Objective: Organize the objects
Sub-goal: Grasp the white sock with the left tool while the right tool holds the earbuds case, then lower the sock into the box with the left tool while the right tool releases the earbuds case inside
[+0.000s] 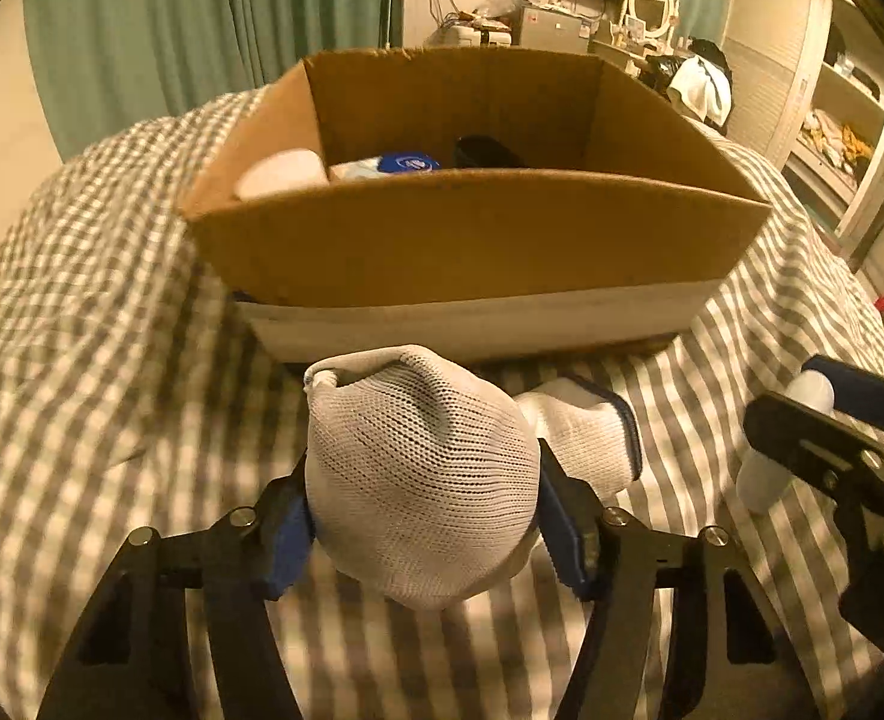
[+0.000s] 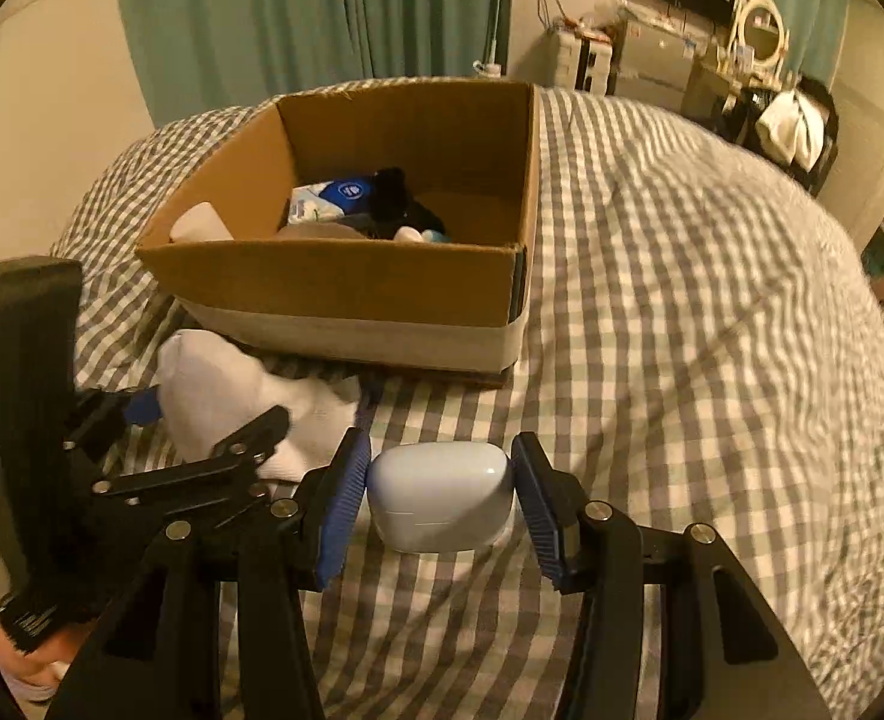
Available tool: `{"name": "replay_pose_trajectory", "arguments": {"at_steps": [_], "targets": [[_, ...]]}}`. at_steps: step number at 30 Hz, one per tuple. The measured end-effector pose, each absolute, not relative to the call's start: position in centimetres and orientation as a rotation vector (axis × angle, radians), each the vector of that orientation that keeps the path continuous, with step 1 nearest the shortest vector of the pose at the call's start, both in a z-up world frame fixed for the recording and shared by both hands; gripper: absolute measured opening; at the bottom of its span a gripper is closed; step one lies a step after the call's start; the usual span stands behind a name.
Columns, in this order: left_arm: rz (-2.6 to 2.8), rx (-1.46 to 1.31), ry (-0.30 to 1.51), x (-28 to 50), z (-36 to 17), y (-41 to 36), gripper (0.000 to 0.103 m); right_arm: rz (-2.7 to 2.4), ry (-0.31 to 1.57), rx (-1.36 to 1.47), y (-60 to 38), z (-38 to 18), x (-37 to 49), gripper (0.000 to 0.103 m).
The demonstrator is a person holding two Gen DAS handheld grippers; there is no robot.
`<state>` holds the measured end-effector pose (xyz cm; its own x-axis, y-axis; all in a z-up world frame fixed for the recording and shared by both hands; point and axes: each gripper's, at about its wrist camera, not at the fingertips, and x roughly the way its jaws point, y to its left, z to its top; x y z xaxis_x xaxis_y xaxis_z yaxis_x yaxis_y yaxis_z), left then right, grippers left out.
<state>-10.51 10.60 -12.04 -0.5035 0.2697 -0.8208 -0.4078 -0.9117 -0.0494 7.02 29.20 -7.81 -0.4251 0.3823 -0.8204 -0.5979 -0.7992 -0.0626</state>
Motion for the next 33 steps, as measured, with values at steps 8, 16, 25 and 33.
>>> {"name": "replay_pose_trajectory", "arguments": {"at_steps": [8, 16, 25, 33], "targets": [[2.456, -1.206, 0.197, -7.5, -8.0, 7.1, 0.064, 2.250, 0.262, -1.144, 25.6, -4.2, 8.4, 0.049], [2.543, -1.058, 0.181, -6.3, -2.1, 5.2, 0.064, 2.295, 0.176, -1.057, 22.9, 0.7, 9.0, 0.049], [2.610, -0.919, 0.176, -9.1, 4.1, 5.6, 0.064, 2.342, 0.110, -0.966, 23.8, 5.5, 7.4, 0.049], [2.621, -0.890, 0.198, -14.3, 4.8, 8.2, 0.064, 2.365, 0.104, -0.943, 28.3, 6.7, 2.8, 0.049]]}}
